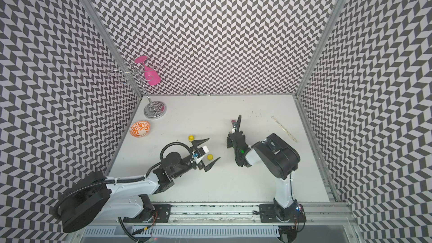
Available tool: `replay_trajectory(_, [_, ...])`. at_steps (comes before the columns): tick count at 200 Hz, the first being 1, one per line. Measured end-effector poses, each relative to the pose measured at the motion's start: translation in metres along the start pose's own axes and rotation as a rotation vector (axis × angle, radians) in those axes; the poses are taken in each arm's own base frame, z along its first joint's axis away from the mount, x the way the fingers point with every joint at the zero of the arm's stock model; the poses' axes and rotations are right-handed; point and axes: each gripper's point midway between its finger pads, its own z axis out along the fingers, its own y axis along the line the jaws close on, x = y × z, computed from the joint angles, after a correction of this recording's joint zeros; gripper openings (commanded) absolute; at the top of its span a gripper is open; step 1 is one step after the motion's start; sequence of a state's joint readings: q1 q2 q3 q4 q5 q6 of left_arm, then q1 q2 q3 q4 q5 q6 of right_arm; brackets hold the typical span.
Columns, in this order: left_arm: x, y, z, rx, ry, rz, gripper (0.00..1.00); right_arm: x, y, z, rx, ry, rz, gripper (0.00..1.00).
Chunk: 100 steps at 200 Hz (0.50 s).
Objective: Close the paint jar lid
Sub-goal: Place the paint jar at the center of the board.
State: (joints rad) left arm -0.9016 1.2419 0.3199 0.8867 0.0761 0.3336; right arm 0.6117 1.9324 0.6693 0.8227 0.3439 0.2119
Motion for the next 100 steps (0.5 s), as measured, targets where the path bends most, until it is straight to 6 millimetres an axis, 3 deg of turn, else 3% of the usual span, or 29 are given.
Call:
replay_trajectory(41, [0.004,-0.004,0.001,0.021,0.009,-0.019,1.00,-0.001,-0.002,0.002,0.009,-0.030,0.011,0.07])
replay_trajectory(100, [0.006,-0.001,0.006,0.021,0.022,-0.077,1.00,0.007,-0.014,-0.012,0.033,-0.066,0.017,0.48])
